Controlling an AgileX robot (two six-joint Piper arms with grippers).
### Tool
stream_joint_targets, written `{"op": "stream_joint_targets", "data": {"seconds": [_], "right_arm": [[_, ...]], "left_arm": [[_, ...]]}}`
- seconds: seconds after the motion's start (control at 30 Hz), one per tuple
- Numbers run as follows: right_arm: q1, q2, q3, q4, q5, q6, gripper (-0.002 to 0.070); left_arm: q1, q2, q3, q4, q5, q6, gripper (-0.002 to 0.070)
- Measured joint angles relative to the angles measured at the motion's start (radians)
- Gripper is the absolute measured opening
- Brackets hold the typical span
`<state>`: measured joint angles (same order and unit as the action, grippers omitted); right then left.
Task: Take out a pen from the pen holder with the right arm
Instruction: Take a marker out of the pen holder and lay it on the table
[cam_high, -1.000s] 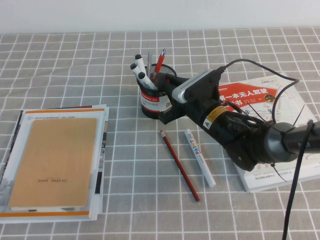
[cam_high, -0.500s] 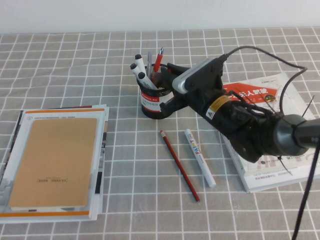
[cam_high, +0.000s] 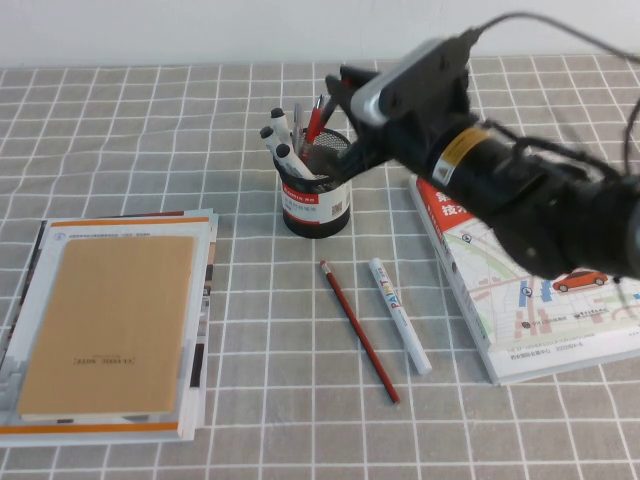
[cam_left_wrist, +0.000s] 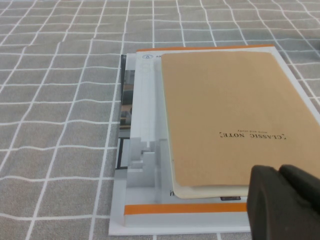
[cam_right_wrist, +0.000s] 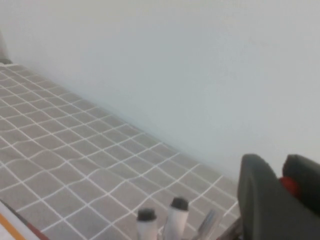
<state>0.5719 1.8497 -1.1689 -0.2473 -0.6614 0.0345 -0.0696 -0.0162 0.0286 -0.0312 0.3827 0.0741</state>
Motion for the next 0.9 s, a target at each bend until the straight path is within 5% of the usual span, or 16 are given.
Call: {"op": "stream_joint_targets", "data": {"seconds": [0.53, 0.9], "right_arm": [[0.000, -0.455, 0.000, -0.051, 0.726, 0.130, 0.0038], [0.000, -0.467, -0.034, 0.204, 1.342, 0.170, 0.0038]], "left_arm": [[0.000, 0.000, 0.000, 0.000, 0.000, 0.000, -0.0003], [0.000, 0.000, 0.000, 0.000, 0.000, 0.000, -0.0003]]}}
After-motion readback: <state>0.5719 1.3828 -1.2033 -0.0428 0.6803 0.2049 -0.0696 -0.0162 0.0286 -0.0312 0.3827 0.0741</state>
